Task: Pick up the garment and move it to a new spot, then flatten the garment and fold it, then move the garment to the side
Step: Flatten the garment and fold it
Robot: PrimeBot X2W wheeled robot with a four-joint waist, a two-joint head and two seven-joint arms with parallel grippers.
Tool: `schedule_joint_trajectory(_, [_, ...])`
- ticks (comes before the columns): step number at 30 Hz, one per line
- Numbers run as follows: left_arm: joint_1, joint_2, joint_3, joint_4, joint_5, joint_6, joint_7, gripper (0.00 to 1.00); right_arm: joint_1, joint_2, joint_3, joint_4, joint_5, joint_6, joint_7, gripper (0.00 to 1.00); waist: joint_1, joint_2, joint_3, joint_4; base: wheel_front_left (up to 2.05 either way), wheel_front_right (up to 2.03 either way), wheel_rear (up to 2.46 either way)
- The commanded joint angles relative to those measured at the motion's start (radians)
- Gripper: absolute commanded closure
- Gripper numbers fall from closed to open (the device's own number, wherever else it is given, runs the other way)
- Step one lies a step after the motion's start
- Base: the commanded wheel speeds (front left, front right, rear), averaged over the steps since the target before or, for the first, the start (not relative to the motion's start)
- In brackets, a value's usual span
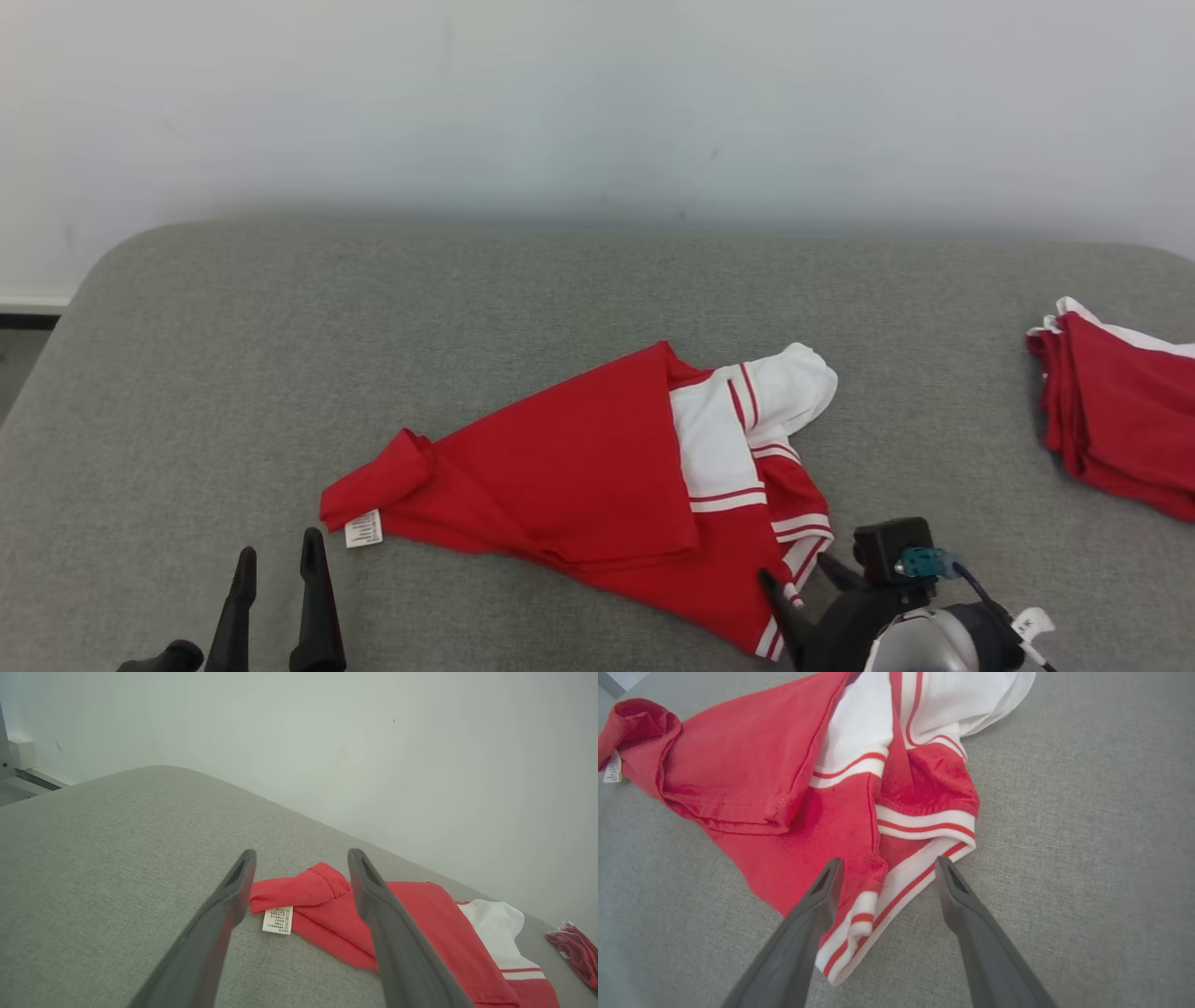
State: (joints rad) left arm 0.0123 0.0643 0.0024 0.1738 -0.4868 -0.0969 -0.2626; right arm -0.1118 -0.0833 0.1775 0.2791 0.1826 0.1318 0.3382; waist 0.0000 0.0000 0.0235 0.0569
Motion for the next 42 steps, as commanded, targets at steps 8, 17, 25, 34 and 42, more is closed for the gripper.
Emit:
schedule_joint_trajectory(8, [-0.015, -0.009, -0.012, 0.014, 0.001, 0.003, -0.004, 0.00, -0.034, -0.011, 0.030, 0.083, 0.021, -0.002, 0.046, 0.94, 0.0000, 0.0000, 0.014, 0.055, 0.00, 0.00, 0.00])
schedule_joint_trajectory(17, [-0.016, -0.011, -0.024, 0.027, 0.006, 0.005, -0.003, 0.00, 0.000, -0.093, -0.046, 0.023, -0.080, -0.002, -0.029, 1.00, 0.0000, 0.0000, 0.009, 0.024, 0.00, 0.00, 0.00])
schedule_joint_trajectory(25, [-0.050, 0.010, -0.153, 0.033, 0.073, -0.013, 0.066, 0.00, 0.053, -0.099, -0.201, -0.052, -0.167, -0.002, -0.052, 0.00, 0.0000, 0.0000, 0.010, -0.029, 0.00, 0.00, 0.00])
schedule_joint_trajectory(34, [-0.240, 0.034, -0.572, 0.107, 0.160, -0.033, 0.259, 0.00, 0.099, -0.028, -0.264, -0.104, -0.154, -0.002, -0.057, 0.00, 0.0000, 0.0000, 0.025, -0.084, 0.00, 0.00, 0.00])
schedule_joint_trajectory(42, [-0.396, 0.060, -0.792, 0.257, 0.125, -0.033, 0.296, 0.00, 0.113, -0.004, -0.291, -0.153, -0.159, -0.002, -0.059, 0.00, 0.0000, 0.0000, 0.047, -0.174, 0.00, 0.00, 0.00])
